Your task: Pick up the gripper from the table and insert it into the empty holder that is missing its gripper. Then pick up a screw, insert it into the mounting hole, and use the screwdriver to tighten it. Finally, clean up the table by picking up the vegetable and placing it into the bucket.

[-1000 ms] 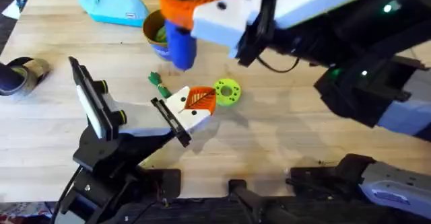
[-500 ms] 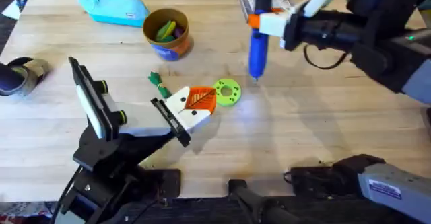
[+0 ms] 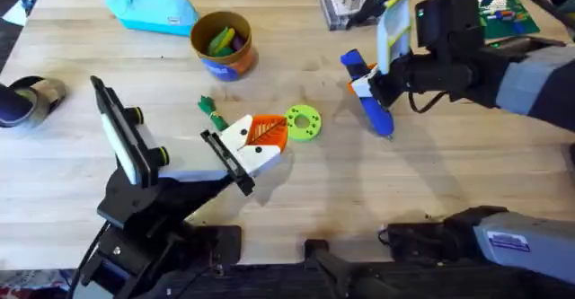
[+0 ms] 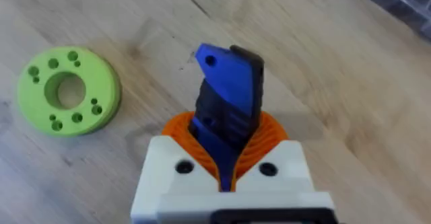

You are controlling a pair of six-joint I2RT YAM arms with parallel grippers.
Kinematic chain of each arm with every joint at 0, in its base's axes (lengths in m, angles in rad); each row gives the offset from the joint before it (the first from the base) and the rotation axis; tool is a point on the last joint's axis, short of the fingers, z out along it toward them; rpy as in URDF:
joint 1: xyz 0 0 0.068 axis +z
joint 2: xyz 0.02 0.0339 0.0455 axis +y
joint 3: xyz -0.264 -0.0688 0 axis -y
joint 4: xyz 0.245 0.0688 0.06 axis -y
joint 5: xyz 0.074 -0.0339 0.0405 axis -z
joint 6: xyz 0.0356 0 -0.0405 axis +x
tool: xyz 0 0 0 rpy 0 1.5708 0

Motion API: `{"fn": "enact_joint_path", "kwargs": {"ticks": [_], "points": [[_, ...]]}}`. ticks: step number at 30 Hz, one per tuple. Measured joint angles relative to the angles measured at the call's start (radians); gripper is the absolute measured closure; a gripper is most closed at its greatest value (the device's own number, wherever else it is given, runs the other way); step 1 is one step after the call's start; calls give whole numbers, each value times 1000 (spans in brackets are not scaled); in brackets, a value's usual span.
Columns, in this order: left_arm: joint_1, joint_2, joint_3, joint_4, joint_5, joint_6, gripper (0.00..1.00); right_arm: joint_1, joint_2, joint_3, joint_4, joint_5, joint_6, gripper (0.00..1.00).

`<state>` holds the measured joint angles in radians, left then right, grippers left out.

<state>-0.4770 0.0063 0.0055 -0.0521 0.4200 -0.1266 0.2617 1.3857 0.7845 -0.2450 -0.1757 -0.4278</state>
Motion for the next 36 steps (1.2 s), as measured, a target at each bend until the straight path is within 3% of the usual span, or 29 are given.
{"fn": "enact_joint_path", "kwargs": {"ticks": [11, 13, 16, 18, 19, 25, 36], "points": [[0, 0, 0, 0, -2, 0, 986, 114, 121, 4, 11, 34, -555, 941], [0, 0, 0, 0, -2, 0, 986, 135, 150, 4, 8, 40, -611, 770], [0, 0, 0, 0, -2, 0, 986, 157, 164, 12, 24, 49, -658, 316], [0, 0, 0, 0, -2, 0, 986, 167, 161, 23, 31, 49, -650, 53], [0, 0, 0, 0, -2, 0, 986, 172, 158, 24, 29, 49, -638, 22], [0, 0, 0, 0, -2, 0, 986, 183, 89, 25, 3, 79, -443, 7], [0, 0, 0, 0, -2, 0, 986, 182, -226, 30, -175, 101, 7, 5]]}}
